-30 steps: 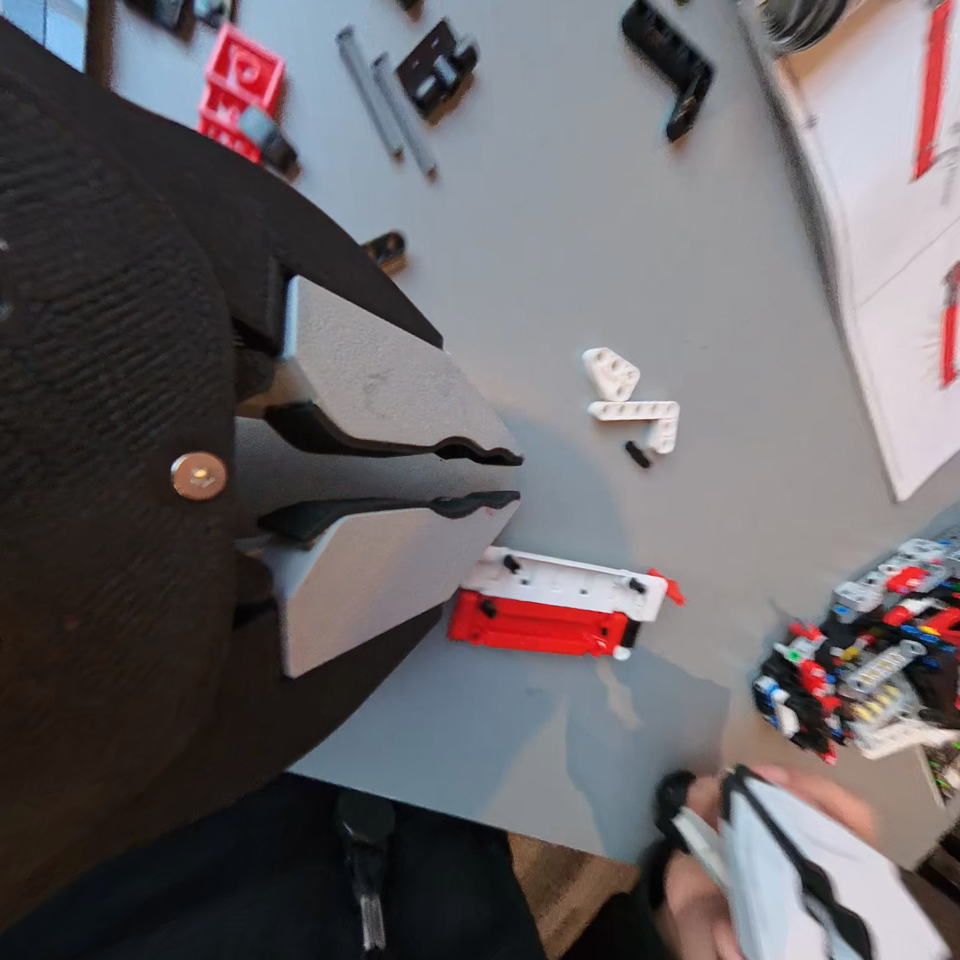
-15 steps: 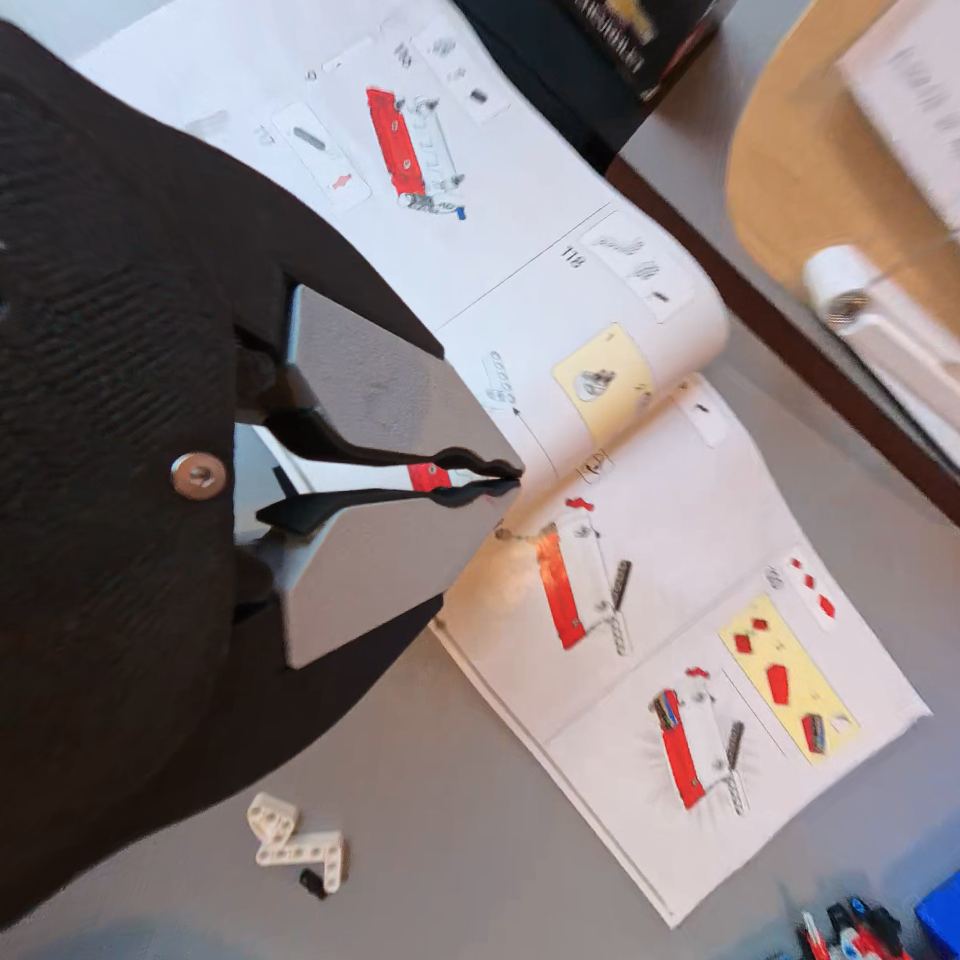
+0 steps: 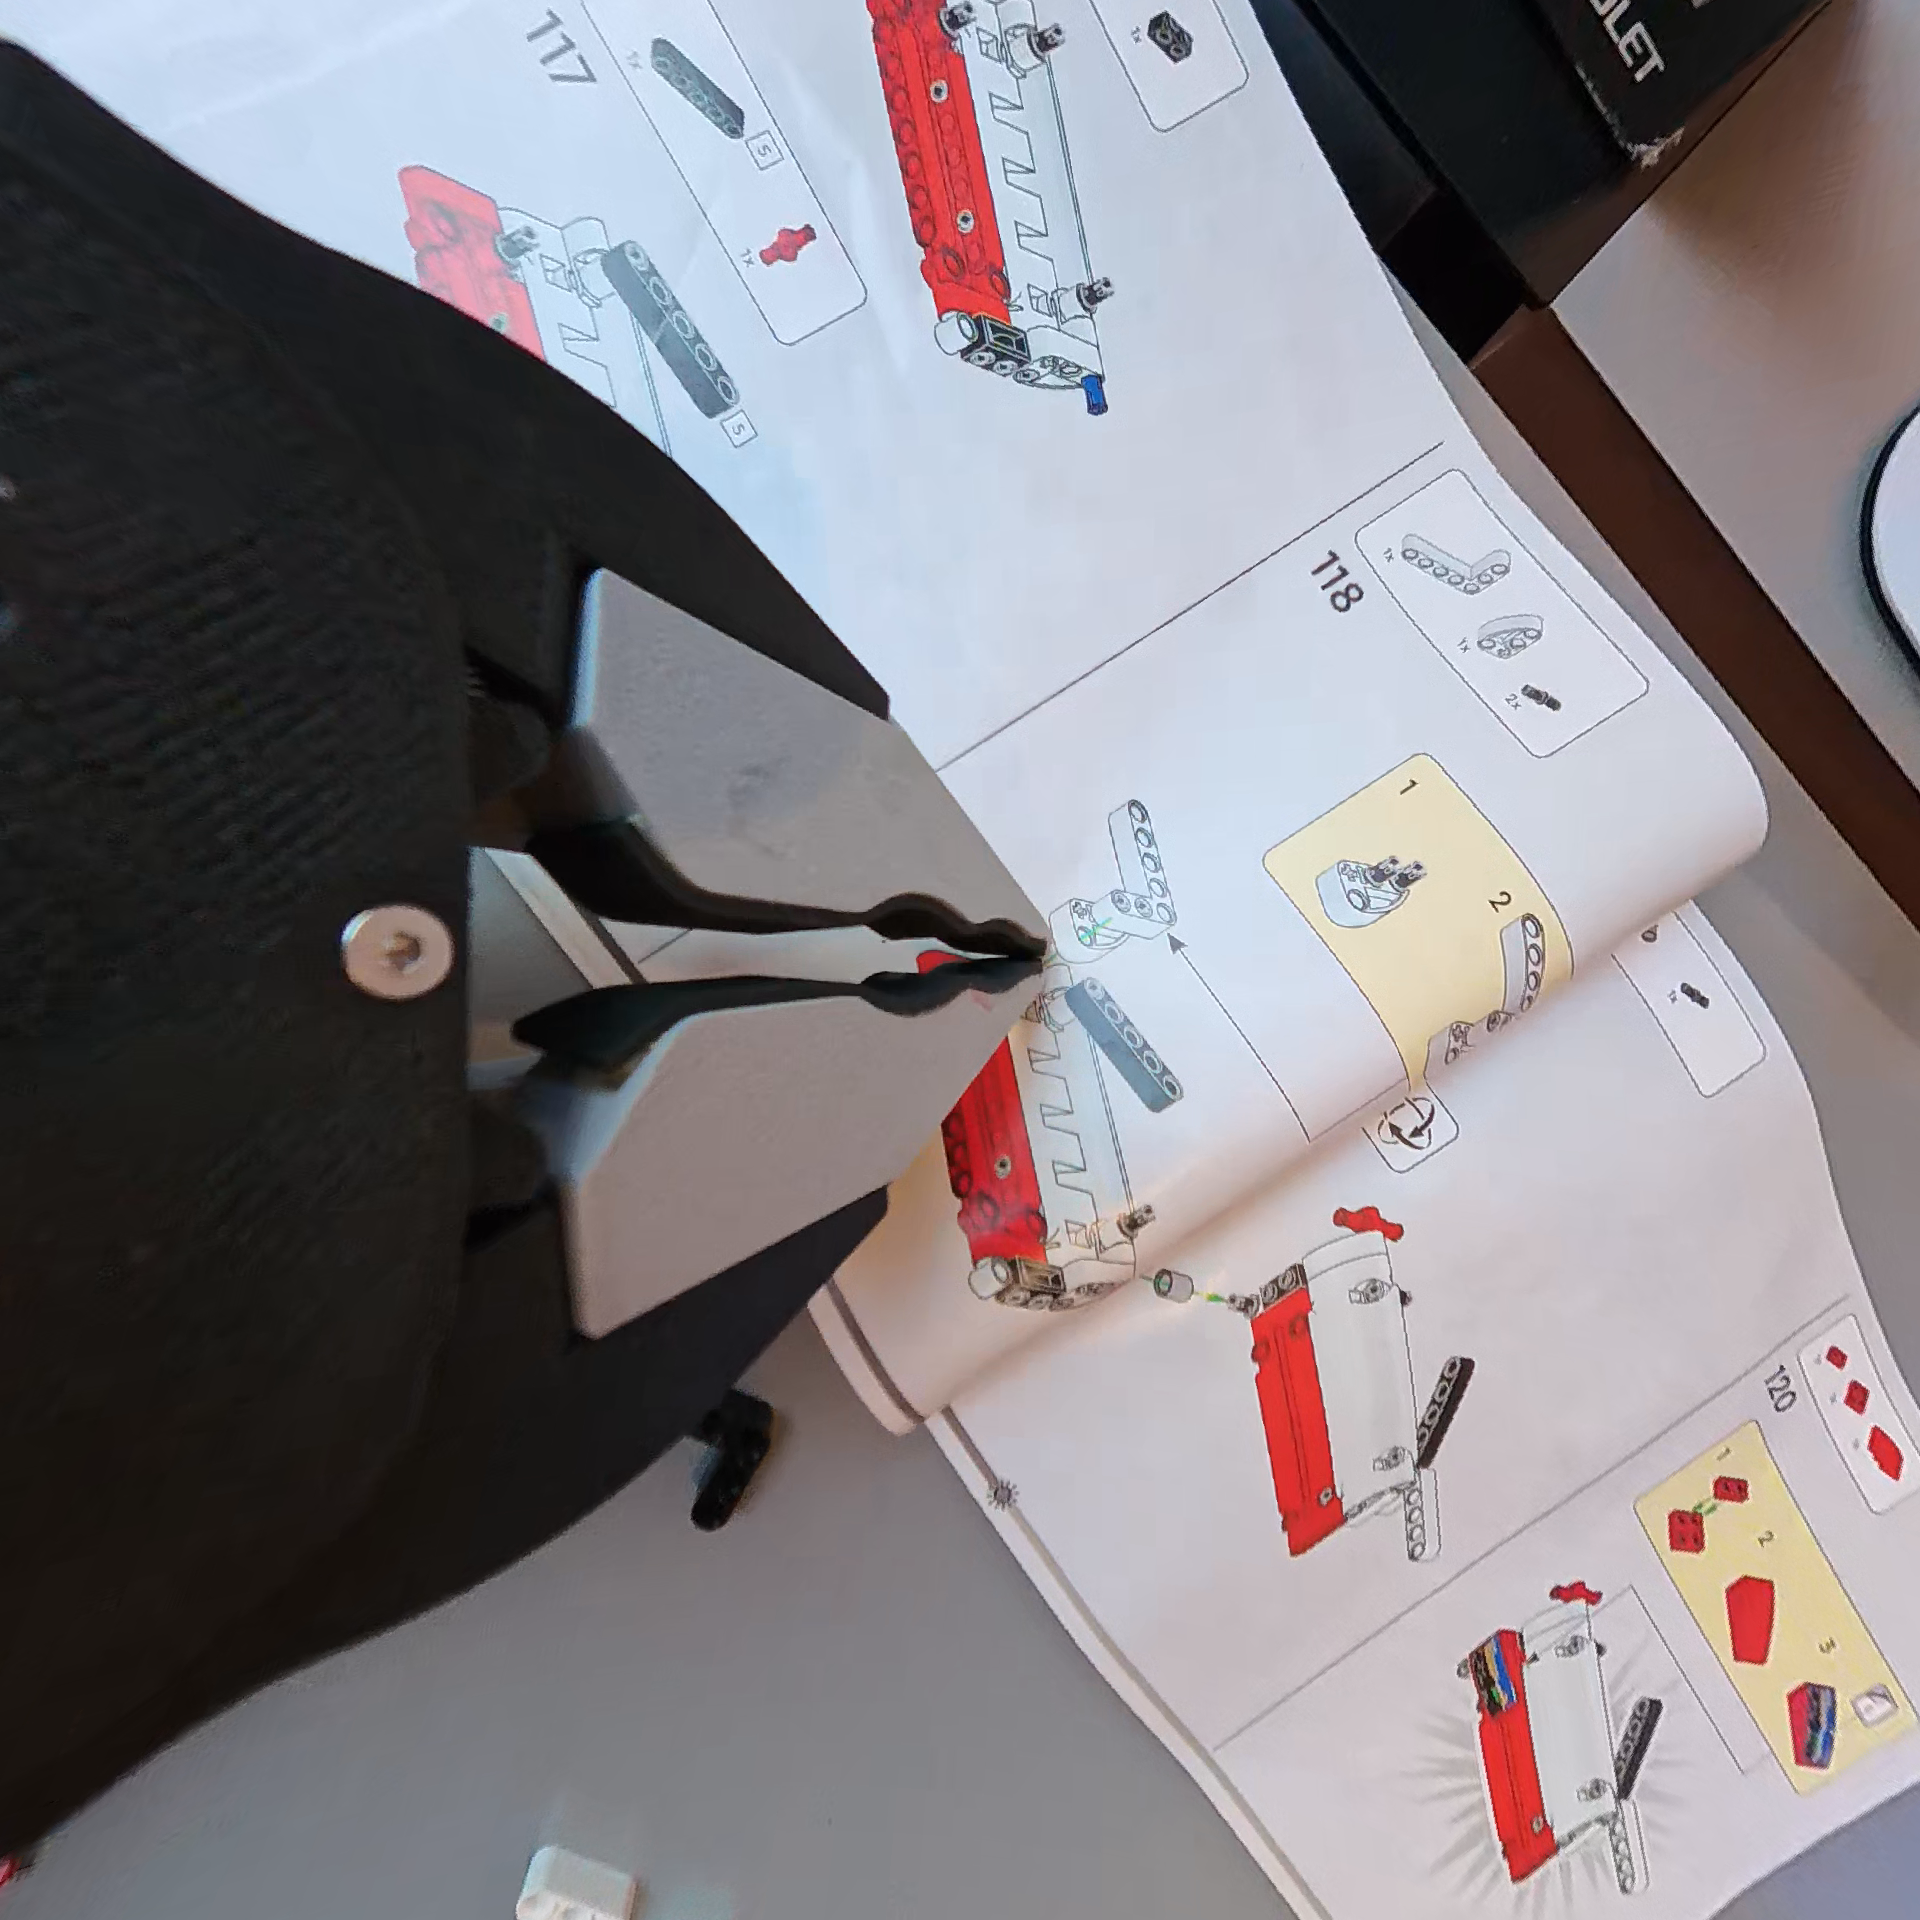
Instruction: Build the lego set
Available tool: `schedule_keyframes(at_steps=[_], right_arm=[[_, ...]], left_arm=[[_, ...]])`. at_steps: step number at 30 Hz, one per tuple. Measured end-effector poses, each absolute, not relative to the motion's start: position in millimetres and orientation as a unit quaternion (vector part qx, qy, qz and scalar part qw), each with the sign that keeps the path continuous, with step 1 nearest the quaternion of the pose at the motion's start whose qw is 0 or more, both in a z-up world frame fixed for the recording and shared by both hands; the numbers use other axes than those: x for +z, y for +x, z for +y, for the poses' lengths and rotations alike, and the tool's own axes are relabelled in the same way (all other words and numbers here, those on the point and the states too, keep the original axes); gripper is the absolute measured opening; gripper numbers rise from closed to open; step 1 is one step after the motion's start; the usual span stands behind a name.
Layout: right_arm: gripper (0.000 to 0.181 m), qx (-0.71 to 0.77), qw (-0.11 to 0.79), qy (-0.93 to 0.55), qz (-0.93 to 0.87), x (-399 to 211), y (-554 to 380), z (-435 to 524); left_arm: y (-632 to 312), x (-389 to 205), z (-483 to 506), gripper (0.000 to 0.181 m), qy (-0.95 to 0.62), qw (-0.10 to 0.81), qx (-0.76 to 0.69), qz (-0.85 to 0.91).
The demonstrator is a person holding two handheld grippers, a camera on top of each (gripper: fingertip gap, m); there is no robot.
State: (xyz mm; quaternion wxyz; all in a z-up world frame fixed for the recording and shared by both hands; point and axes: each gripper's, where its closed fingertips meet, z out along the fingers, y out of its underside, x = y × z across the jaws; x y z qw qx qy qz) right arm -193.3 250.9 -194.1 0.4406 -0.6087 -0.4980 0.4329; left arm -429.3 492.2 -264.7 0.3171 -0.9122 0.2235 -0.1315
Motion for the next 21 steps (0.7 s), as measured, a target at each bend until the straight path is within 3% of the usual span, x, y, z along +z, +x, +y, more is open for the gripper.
schedule_keyframes(at_steps=[21], right_arm=[[0.000,0.356,0.441,-0.649,-0.508,-212.9,-200.0,261.6]], left_arm=[[-445.5,-262.7,480.4,0.000,-0.908,0.326,-0.137,0.222]])
